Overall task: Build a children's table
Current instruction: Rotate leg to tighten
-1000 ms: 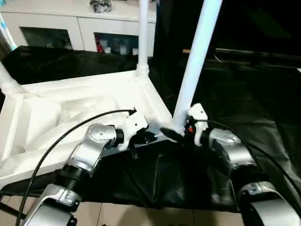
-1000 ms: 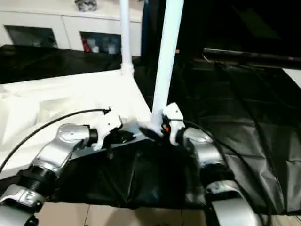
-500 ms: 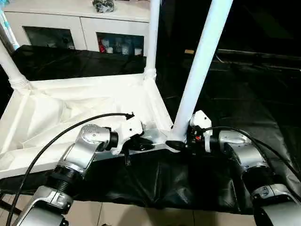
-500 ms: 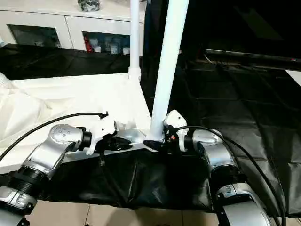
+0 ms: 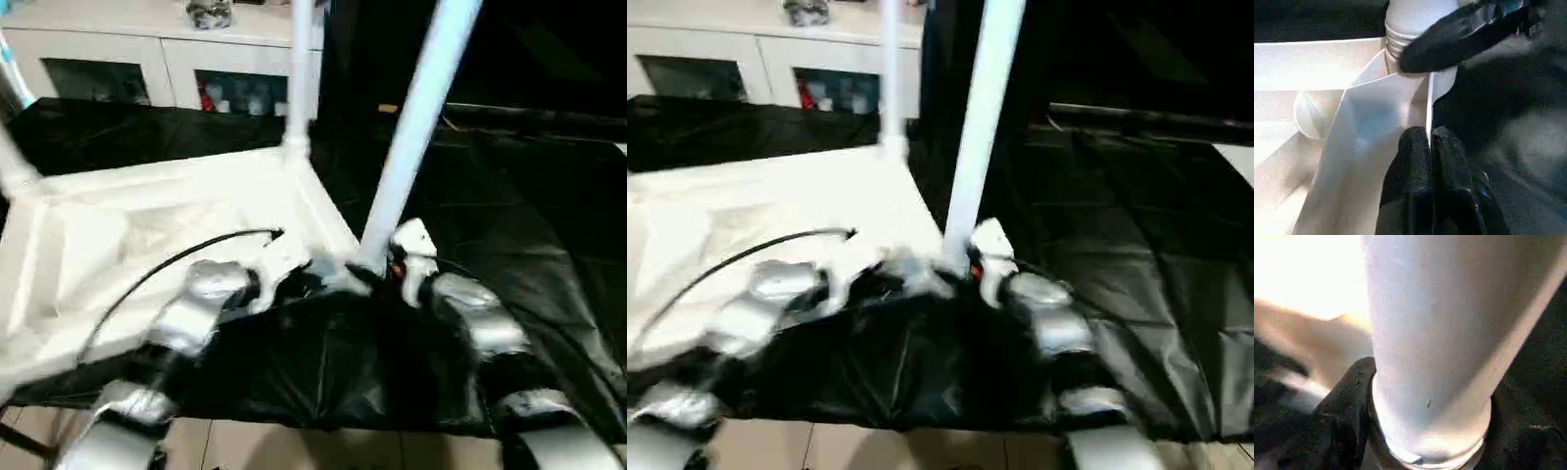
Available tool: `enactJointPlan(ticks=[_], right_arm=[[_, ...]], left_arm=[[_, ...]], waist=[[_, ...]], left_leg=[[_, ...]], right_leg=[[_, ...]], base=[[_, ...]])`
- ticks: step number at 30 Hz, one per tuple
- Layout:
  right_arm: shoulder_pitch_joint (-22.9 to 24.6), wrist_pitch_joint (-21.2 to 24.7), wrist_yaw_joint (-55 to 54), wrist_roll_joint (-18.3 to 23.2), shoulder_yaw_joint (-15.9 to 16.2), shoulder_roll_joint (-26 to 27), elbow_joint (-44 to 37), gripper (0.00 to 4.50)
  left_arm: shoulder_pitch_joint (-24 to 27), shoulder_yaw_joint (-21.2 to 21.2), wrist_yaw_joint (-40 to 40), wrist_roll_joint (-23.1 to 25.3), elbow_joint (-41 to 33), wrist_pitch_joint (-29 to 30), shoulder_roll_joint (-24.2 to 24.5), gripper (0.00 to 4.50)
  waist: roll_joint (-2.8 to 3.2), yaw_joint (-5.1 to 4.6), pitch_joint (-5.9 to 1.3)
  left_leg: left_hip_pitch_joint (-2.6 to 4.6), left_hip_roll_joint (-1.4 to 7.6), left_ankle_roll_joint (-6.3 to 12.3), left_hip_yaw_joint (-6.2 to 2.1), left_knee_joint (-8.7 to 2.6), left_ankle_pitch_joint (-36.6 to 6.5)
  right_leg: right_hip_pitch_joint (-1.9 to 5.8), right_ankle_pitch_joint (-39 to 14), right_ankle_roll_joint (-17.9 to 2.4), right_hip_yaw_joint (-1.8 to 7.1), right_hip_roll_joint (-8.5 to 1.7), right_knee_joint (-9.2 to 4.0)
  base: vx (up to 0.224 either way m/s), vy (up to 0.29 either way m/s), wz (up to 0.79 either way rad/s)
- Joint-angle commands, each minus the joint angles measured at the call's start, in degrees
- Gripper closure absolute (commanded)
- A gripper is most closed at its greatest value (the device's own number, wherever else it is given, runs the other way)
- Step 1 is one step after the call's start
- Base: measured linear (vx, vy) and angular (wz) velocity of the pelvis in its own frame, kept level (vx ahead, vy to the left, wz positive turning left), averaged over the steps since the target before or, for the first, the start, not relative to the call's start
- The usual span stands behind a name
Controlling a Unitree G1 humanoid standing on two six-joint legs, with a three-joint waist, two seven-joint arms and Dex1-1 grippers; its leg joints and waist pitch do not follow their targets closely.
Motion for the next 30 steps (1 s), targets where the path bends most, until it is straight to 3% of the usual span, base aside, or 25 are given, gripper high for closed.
enactJointPlan(ticks=[1, 2, 4, 6, 8, 13, 16, 19, 23, 28, 29, 30], right_arm=[[-0.1, 0.9, -4.3, -1.2, 2.2, 4.0, 2.5, 1.78], [-1.2, 1.0, -8.7, -1.0, 1.1, 5.6, 4.1, 1.78], [-2.7, 0.7, -13.3, -0.3, -0.5, 7.5, 6.0, 1.78], [-3.4, -0.3, -14.5, -0.3, -1.0, 8.5, 6.7, 1.78], [-4.0, -2.6, -14.9, -0.7, -1.1, 9.4, 7.2, 1.22], [-3.6, -4.8, -11.8, 0.8, -1.5, 8.6, 5.4, 0.74], [-3.1, -5.1, -7.0, 0.4, -0.2, 5.8, 4.0, 0.56], [-1.6, -4.4, 2.3, 1.0, 1.5, 2.1, 1.1, 0.56], [-0.1, -3.3, 12.8, 2.3, 2.8, -2.8, -1.8, 0.56], [0.6, -2.3, 19.6, 2.9, 3.8, -6.1, -3.3, 0.56], [1.0, -1.3, 23.7, 3.3, 4.5, -8.0, -4.3, 0.56], [1.2, -0.9, 25.7, 3.5, 4.8, -8.8, -4.8, 0.56]], left_arm=[[-3.5, 3.2, 9.6, -0.3, 0.6, 0.2, -2.9, 4.50], [-4.1, 3.2, 12.2, 0.3, 1.7, 0.4, -4.4, 4.50], [-4.5, 2.8, 14.3, 1.1, 2.9, 0.2, -5.9, 4.50], [-4.6, 2.6, 14.7, 1.3, 3.6, -0.3, -6.5, 4.50], [-4.6, 2.1, 14.0, 1.2, 4.0, -0.9, -6.9, 4.50], [-3.2, 1.0, 10.5, 1.3, 2.3, -1.9, -4.8, 4.50], [-2.0, 0.5, 7.7, 1.5, 0.7, -3.2, -2.3, 4.50], [0.2, -0.1, 0.9, -0.3, -2.8, -5.2, 0.6, 4.50], [2.5, -0.8, -5.8, -2.5, -6.3, -5.8, 4.0, 4.50], [3.5, -1.2, -9.4, -3.7, -7.9, -6.8, 6.0, 4.50], [4.1, -1.2, -11.5, -4.4, -8.8, -7.0, 6.9, 4.50], [4.3, -1.2, -12.4, -4.7, -9.1, -7.0, 7.3, 4.50]], waist=[[0.35, -0.03, -3.93], [0.59, -0.06, -3.96], [0.52, -0.29, -4.04], [0.60, -0.17, -4.25], [0.82, 0.11, -4.42], [0.82, -0.07, -4.27], [0.68, -0.63, -4.19], [0.69, -0.57, -4.19], [0.77, -0.65, -4.02], [0.78, -0.25, -4.01], [1.17, 0.09, -3.96], [0.97, 0.11, -4.01]], left_leg=[[-0.11, -0.61, 1.11, 0.65, -3.91, -14.7], [-0.24, -0.60, 1.16, 0.62, -3.98, -14.6], [-0.17, -0.64, 0.95, 0.70, -3.94, -14.5], [-0.42, -0.56, 1.47, 0.68, -3.94, -13.3], [-0.41, -0.58, 2.11, 0.77, -3.84, -12.5], [-0.61, -0.56, 2.87, 0.79, -3.95, -13.0], [-0.67, -0.49, 3.40, 0.80, -3.91, -13.7], [-0.79, -0.31, 4.20, 0.76, -3.86, -13.3], [-0.51, -0.14, 4.16, 0.81, -3.94, -13.9], [-0.26, 0.05, 4.03, 0.81, -4.00, -14.5], [-0.22, -0.01, 3.78, 0.79, -3.98, -14.5], [-0.22, 0.01, 3.86, 0.83, -3.97, -14.4]], right_leg=[[3.54, -26.1, -6.1, 1.99, -2.08, -5.40], [3.57, -25.3, -6.1, 2.00, -2.03, -5.30], [3.45, -24.1, -6.3, 2.04, -1.83, -5.16], [3.76, -19.1, -7.7, 2.13, -1.81, -4.60], [3.90, -16.4, -8.8, 2.20, -1.90, -4.31], [4.19, -16.0, -9.7, 2.15, -1.96, -4.30], [4.18, -16.1, -10.2, 2.15, -1.90, -4.39], [4.41, -15.7, -10.7, 2.24, -2.10, -4.26], [4.13, -16.6, -11.3, 2.24, -1.98, -4.37], [3.98, -16.7, -11.7, 2.35, -2.04, -4.23], [4.02, -16.9, -11.6, 2.38, -2.07, -4.24], [4.11, -16.6, -11.5, 2.40, -2.00, -4.27]], base=[[0.000, 0.000, 0.00], [0.000, 0.000, 0.00], [0.000, 0.000, 0.00], [0.000, 0.000, 0.00], [0.000, 0.000, 0.00], [0.000, 0.000, 0.00], [0.000, 0.000, 0.00], [0.000, 0.000, 0.00], [0.000, 0.000, 0.00], [0.000, 0.000, 0.00], [0.000, 0.000, 0.00], [0.000, 0.000, 0.00]])
